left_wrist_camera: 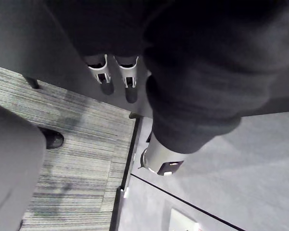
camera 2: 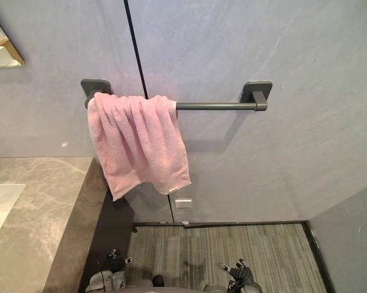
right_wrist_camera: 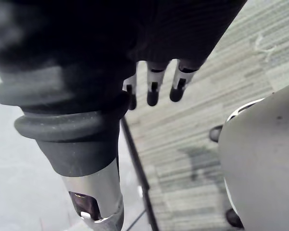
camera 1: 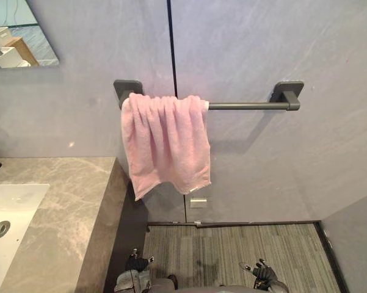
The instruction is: Organize washtable
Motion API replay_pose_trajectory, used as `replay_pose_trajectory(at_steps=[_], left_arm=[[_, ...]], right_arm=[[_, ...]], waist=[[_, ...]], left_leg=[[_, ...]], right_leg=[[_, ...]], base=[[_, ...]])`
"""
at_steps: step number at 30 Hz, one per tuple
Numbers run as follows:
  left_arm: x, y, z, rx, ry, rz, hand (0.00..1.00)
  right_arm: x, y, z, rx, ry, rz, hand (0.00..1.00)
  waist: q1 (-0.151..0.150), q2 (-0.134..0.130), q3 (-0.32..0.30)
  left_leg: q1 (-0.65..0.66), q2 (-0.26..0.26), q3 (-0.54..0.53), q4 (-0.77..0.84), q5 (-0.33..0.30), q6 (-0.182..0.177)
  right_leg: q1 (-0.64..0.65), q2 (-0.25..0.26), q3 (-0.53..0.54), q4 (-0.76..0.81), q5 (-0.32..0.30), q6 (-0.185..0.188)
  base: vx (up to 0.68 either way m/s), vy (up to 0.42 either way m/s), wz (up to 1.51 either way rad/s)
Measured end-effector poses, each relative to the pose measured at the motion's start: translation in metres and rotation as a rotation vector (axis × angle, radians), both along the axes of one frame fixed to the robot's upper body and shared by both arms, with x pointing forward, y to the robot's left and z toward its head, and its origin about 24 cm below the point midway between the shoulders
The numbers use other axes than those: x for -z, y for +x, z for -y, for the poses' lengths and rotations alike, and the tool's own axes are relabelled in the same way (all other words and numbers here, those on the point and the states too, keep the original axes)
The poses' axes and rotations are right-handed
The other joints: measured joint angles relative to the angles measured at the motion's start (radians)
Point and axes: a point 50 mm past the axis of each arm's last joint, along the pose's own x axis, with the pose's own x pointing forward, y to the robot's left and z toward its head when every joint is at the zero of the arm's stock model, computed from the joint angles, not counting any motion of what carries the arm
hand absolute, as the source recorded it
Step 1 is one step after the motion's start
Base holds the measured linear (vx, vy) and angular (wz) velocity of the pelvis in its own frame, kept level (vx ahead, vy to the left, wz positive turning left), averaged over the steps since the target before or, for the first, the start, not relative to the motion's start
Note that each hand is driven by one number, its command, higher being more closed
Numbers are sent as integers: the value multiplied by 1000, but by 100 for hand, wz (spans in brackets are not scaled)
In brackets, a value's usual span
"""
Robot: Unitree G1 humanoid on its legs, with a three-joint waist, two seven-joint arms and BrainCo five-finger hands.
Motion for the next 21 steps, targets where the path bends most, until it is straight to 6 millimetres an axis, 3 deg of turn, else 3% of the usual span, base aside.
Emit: replay_pose_trajectory(at_steps=[2, 4, 10, 18, 21], left_arm=[[-8, 8, 1, -13, 5, 64, 0], [-31, 27, 0, -17, 23, 219, 0], [-97, 57, -14, -76, 97, 567, 0], [-151, 76, -17, -108, 214, 809, 0], [-160, 78, -17, -117, 244, 843, 0]], right_arm=[[0, 0, 0, -7, -8, -2, 0], [0, 0, 0, -11, -12, -3, 0], [-3, 2, 0, -29, -24, 32, 0], [-3, -4, -3, -56, -42, 24, 0], [-4, -3, -4, -58, -40, 27, 0]], waist=[[0, -1, -1], [2, -5, -4], [4, 4, -12], [26, -5, -43], [26, -6, -44]], left_leg=[[1, 0, -14, -21, 17, 1], [-1, 1, -33, -48, 35, -4], [-4, 2, -33, -56, 38, -4], [-3, 2, -29, -71, 38, -4], [4, 1, -27, -71, 38, -4]], right_leg=[[-3, 2, -11, -2, 1, -2], [-3, 8, -28, -16, 7, -8], [-5, 12, -27, -31, 11, -5], [1, 13, -25, -51, 18, -6], [16, 12, -25, -58, 18, -6]], base=[[-77, -40, 22], [-90, -41, 23], [-22, -8, 1], [52, -4, -1], [63, -7, 0]])
